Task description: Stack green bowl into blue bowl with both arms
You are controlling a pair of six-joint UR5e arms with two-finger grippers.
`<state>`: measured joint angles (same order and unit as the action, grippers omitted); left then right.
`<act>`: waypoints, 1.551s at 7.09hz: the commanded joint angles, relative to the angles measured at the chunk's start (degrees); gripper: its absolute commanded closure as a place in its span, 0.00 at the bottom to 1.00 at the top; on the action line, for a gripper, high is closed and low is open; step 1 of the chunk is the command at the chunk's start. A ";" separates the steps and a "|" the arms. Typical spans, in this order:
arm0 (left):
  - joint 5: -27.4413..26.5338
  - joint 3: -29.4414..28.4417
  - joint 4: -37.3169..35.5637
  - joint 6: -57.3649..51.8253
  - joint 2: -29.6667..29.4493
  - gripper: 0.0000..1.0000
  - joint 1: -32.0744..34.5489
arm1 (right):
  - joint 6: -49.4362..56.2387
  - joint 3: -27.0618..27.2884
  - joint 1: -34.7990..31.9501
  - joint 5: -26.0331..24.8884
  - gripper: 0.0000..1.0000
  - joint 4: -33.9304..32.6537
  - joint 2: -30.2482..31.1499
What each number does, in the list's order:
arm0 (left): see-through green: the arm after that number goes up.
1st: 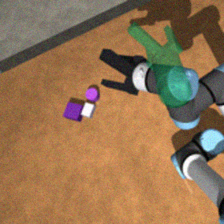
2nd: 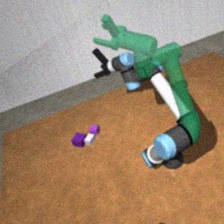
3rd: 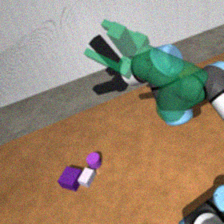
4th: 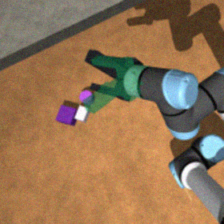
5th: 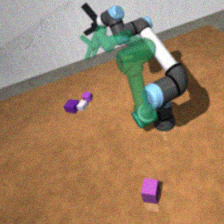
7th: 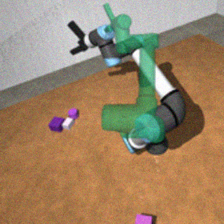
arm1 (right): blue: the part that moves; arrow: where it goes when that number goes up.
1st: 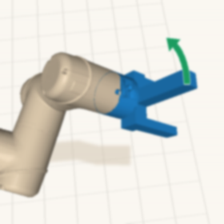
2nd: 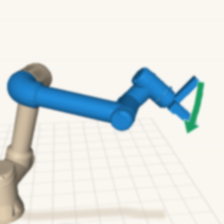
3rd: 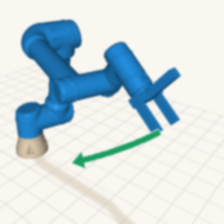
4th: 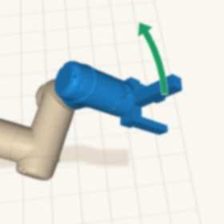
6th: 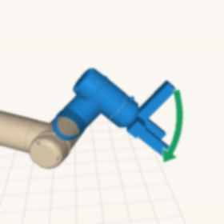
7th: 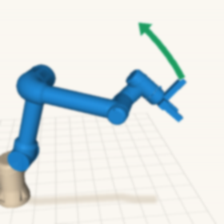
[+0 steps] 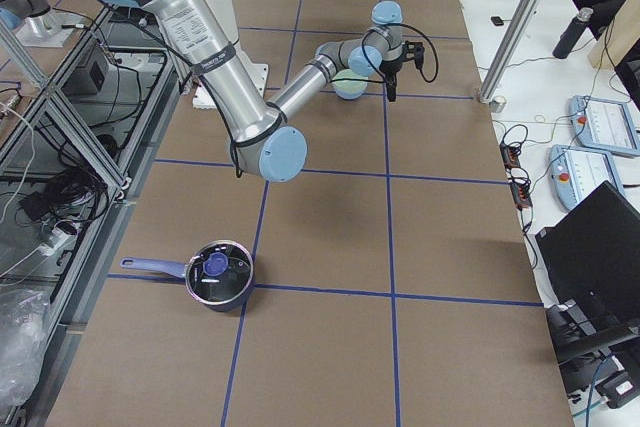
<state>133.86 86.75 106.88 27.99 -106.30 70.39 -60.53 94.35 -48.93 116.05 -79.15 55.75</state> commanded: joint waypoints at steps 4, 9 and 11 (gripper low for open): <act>0.52 -7.12 -7.70 -25.64 0.47 0.02 13.43 | 20.73 3.39 -20.37 13.20 0.00 -1.17 20.33; 0.70 -6.42 -11.34 -35.90 9.25 0.00 17.41 | 49.90 3.65 -34.63 14.11 0.00 -9.08 32.45; 0.79 -5.29 -12.56 -35.81 9.35 0.00 18.54 | 52.54 4.17 -37.82 14.90 0.00 -9.18 36.34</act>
<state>134.58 80.78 95.09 -7.81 -97.23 88.08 -10.19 98.15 -85.09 130.56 -88.02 89.44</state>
